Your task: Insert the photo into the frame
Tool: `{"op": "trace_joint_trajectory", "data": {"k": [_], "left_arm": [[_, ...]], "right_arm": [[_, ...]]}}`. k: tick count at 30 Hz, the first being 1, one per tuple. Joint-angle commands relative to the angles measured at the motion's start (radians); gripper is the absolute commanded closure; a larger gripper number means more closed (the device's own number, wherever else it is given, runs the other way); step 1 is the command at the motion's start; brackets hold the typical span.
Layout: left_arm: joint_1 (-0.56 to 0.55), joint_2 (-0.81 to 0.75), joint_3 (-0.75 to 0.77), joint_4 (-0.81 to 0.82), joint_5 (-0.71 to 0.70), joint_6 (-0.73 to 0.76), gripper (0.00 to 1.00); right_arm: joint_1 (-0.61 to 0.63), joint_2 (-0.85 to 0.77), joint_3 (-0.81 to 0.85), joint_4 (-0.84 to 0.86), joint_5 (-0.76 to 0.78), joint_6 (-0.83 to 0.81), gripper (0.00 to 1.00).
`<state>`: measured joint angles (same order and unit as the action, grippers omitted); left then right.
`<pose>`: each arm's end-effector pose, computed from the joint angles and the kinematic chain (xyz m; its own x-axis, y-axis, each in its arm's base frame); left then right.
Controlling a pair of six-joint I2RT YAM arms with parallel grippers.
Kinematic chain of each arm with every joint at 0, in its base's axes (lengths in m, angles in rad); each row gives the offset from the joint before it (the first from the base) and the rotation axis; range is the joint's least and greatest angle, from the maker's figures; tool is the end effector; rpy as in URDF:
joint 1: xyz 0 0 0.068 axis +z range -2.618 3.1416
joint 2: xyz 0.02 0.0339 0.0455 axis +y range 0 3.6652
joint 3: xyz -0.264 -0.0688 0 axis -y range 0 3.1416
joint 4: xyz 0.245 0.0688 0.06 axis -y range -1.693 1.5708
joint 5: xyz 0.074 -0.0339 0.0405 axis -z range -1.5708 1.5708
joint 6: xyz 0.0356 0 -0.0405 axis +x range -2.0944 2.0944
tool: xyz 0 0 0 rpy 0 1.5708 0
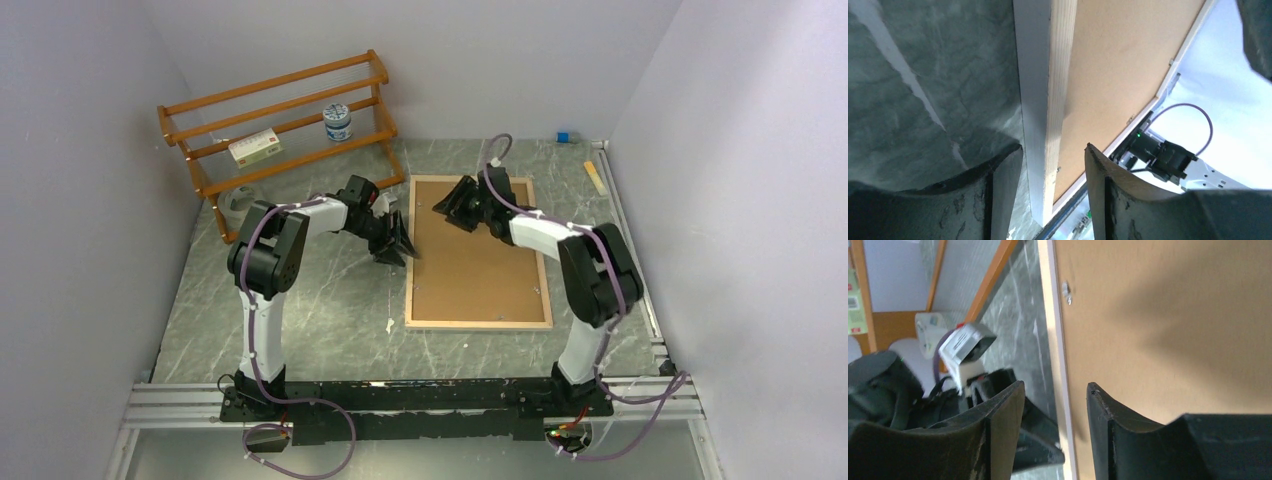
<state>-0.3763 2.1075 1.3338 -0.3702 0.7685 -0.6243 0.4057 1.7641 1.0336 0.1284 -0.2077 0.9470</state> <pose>0.3754 -0.1749 0.1214 -0.9978 -0.0576 0.0339 -0.0633 0.6522 -0.7554 0.3490 0.1579 0.1922 -0.7442 0.5447 -0.3866 0.1056 0.6674 0.7372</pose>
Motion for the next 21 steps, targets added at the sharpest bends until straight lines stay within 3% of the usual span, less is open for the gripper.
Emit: {"op": "trace_joint_trajectory", "data": {"k": [1,6,12,21], "left_arm": [[0.006,0.045,0.028,-0.018,-0.251,0.078,0.44],[0.008,0.061,0.063,-0.001,-0.312,0.094,0.53],[0.01,0.116,0.114,-0.036,-0.295,0.135,0.64],[0.01,0.143,0.111,-0.036,-0.256,0.14,0.67]], "right_arm": [[-0.026,0.146,0.166,0.03,-0.029,-0.075,0.49],[-0.025,0.317,0.353,0.025,-0.043,-0.106,0.54],[-0.017,0.451,0.461,0.037,-0.061,-0.1,0.58],[0.002,0.559,0.532,0.032,-0.154,-0.156,0.6]]}}
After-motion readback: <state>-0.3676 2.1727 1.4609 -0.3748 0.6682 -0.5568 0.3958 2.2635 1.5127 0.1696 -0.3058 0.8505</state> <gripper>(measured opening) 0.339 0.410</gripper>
